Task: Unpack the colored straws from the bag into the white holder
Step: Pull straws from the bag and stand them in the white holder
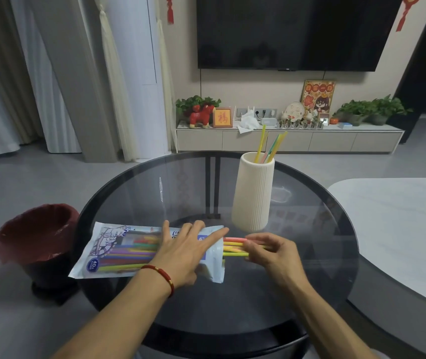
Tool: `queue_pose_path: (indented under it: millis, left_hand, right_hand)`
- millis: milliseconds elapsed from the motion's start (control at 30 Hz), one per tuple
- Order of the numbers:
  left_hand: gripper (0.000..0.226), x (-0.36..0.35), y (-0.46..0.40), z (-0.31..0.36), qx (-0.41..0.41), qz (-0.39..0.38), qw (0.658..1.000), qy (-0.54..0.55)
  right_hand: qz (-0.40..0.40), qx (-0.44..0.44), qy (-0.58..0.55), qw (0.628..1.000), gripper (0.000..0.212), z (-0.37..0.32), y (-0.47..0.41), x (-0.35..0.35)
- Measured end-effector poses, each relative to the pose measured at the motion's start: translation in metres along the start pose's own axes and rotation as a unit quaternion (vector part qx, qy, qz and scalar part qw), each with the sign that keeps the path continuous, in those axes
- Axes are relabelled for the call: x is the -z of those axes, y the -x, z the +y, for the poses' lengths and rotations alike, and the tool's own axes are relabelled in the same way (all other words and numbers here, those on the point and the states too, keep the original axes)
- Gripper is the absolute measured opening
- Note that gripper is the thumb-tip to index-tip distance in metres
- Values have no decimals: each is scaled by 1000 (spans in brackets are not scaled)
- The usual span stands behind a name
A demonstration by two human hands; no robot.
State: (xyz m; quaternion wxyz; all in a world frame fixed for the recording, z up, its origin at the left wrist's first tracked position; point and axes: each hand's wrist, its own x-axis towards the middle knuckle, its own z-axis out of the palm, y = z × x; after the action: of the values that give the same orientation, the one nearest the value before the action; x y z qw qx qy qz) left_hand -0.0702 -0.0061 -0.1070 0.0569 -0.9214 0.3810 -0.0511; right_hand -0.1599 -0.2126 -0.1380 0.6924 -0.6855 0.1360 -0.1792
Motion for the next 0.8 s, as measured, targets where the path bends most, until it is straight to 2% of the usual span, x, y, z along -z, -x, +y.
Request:
queue_pose_path:
  millis: [133,233,367,467,567,667,800]
  left_hand:
    - [115,0,4,-10,20,-41,999,28]
    - [102,-3,6,-9,16,-92,991,93]
    - [79,1,-8,9,8,-37,984,176]
    - [54,-1,-15,19,-13,-15,987,158]
    - [35,-6,-18,23,-6,-19,991,130]
    - [30,-5,-18,24,7,-17,992,127]
    - [14,-5,-17,25,0,-23,991,135]
  right_hand:
    - [6,-3,15,1000,8,-2,-5,24]
    - [0,17,47,999,12,-1,-4,28]
    - [-11,69,107,992,15,-3,0,26]
    - [-23,85,113,990,11,-11,4,26]
    - [-27,72,102,992,17,-20,5,42]
    - [-13,54,49,997,18,-32,7,65]
    - [6,-36,-161,986,17,-37,5,77]
